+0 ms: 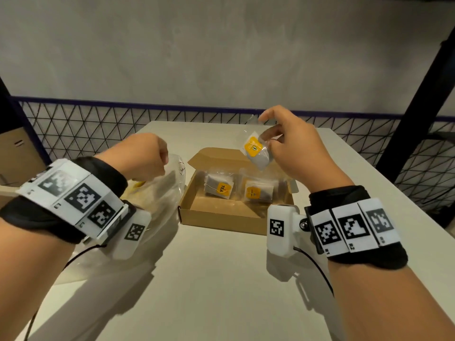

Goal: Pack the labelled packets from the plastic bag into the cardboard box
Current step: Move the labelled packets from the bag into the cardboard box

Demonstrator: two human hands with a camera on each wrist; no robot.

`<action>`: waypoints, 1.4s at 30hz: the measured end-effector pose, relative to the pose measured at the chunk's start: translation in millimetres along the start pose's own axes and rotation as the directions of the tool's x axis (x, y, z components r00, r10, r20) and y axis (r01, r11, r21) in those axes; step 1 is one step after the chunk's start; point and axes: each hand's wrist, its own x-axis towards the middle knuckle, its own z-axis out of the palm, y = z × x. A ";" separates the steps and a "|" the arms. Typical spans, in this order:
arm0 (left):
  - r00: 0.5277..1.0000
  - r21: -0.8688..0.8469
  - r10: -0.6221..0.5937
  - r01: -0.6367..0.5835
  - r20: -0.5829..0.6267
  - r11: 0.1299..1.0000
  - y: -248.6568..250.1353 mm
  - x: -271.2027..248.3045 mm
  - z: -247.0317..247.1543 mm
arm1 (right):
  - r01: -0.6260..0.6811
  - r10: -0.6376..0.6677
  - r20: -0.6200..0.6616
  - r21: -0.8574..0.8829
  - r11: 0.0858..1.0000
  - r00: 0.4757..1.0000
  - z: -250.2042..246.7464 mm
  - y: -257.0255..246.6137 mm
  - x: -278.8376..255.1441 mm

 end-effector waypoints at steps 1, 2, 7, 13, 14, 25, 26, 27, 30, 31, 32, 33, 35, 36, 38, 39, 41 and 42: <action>0.999 -0.065 0.026 -0.027 -0.023 0.998 1.8 -0.5 -4.5 | -0.001 0.001 0.013 -0.013 1.000 1.000 -0.4 -0.8 -0.2; 0.998 -0.149 0.042 -0.049 -0.047 0.988 4.6 -2.3 -8.9 | -0.005 0.006 0.028 -0.039 0.999 1.000 -1.1 -1.8 -0.3; 0.984 -0.443 0.070 -0.137 -0.164 0.886 21.4 -10.4 -15.8 | -0.073 0.083 0.080 -0.122 0.990 0.993 -2.1 -5.7 -0.6; 0.985 -0.658 0.148 -0.166 -0.083 0.734 39.1 -13.1 -12.4 | -0.092 0.096 0.158 -0.032 0.995 0.983 2.3 -4.3 -1.2; 0.983 -0.688 0.168 -0.169 -0.070 0.706 41.7 -13.1 -12.0 | -0.083 0.085 0.165 -0.021 0.996 0.983 2.2 -3.9 -1.0; 0.960 -0.397 0.205 -0.266 -0.190 0.878 56.9 -10.9 -9.0 | -0.117 0.121 0.190 -0.031 0.993 0.974 -6.8 -4.6 -0.5; 0.963 -0.414 0.205 -0.260 -0.173 0.872 56.5 -10.3 -8.3 | -0.118 0.126 0.194 -0.053 0.992 0.973 -7.4 -5.0 -1.0; 0.968 -0.442 0.207 -0.249 -0.143 0.862 55.8 -8.8 -6.8 | -0.118 0.134 0.203 -0.089 0.989 0.970 -8.1 -5.2 -0.4; 0.978 -0.477 0.201 -0.202 -0.054 0.856 53.1 -2.9 -1.7 | -0.122 0.174 0.254 -0.211 0.970 0.951 -9.3 -7.2 0.0; 0.980 -0.472 0.195 -0.192 -0.043 0.860 52.2 -0.8 -0.2 | -0.108 0.183 0.283 -0.261 0.959 0.942 -9.7 -8.3 1.0; 0.981 -0.475 0.193 -0.187 -0.036 0.860 51.5 1.3 1.1 | -0.097 0.203 0.318 -0.319 0.943 0.926 -9.9 -8.9 2.6; 0.980 -0.481 0.194 -0.185 -0.030 0.857 50.9 2.8 1.8 | -0.095 0.230 0.346 -0.365 0.926 0.910 -9.9 -9.5 4.2; 0.976 -0.445 0.218 -0.201 -0.014 0.873 50.5 4.6 2.5 | -0.108 0.258 0.353 -0.392 0.914 0.899 -9.2 -10.8 6.6; 0.971 -0.404 0.237 -0.219 -0.005 0.888 50.6 5.9 2.8 | -0.109 0.263 0.361 -0.396 0.912 0.895 -9.2 -10.8 6.4; 0.964 -0.325 0.264 -0.257 -0.021 0.910 49.7 12.3 5.9 | -0.105 0.256 0.370 -0.381 0.918 0.893 -7.7 -8.1 3.0; 0.965 -0.314 0.260 -0.257 -0.033 0.914 49.0 16.2 8.5 | -0.104 0.238 0.357 -0.357 0.928 0.903 -6.7 -6.0 1.0; 0.967 -0.320 0.254 -0.251 -0.033 0.914 47.7 23.6 15.0 | -0.112 0.241 0.370 -0.337 0.935 0.897 -3.8 -3.3 -4.9; 0.963 -0.299 0.267 -0.262 -0.027 0.917 47.4 26.5 18.2 | -0.116 0.257 0.399 -0.343 0.932 0.880 -2.2 -1.3 -7.2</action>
